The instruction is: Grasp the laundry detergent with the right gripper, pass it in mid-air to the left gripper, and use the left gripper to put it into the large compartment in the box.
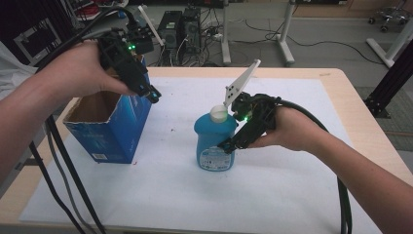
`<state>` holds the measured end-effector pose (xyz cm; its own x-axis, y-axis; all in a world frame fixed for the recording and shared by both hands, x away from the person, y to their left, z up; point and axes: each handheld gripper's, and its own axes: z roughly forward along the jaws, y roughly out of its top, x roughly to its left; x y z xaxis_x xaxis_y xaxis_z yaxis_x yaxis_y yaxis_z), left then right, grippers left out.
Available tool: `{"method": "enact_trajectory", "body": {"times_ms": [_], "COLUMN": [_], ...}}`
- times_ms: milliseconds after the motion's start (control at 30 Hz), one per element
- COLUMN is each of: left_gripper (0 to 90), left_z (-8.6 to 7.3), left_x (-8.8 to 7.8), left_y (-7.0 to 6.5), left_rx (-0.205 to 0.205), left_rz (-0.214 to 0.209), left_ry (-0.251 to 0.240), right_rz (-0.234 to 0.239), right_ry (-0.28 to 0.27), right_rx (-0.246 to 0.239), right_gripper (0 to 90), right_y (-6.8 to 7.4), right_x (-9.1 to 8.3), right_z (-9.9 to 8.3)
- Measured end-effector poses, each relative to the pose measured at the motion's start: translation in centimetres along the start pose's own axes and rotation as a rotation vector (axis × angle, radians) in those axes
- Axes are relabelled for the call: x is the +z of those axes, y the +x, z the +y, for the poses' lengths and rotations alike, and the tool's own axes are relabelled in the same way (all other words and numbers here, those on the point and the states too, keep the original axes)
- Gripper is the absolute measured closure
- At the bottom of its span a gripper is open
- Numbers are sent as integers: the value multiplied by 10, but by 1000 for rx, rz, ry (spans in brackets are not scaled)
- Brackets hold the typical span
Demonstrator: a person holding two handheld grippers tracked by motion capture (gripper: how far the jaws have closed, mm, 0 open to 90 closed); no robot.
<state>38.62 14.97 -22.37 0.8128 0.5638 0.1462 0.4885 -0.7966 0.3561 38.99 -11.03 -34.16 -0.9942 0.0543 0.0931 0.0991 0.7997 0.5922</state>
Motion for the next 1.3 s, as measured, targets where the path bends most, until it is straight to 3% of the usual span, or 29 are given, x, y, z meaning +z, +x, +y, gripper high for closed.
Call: {"method": "enact_trajectory", "body": {"times_ms": [433, 700, 1000, 1167, 1300], "left_gripper": [199, 199, 199, 199, 199], "left_z": [1, 6, 27, 43, 53], "left_x": [-1, -3, -13, -22, -23], "left_y": [-4, -6, -18, -27, -33], "left_rx": [22, 74, 214, 294, 343], "left_rz": [-10, -25, -87, -169, -226], "left_ry": [-7, -18, -44, -76, -71], "right_rz": [-16, 0, 36, 47, 61], "right_ry": [-16, -18, -59, -77, -102], "right_rx": [-32, -44, -24, -31, -37], "right_gripper": [467, 480, 483, 486, 489], "right_y": [2, 1, -1, -2, -2], "right_x": [-1, -5, -27, -38, -44], "right_z": [-2, -1, 10, 22, 29]}}
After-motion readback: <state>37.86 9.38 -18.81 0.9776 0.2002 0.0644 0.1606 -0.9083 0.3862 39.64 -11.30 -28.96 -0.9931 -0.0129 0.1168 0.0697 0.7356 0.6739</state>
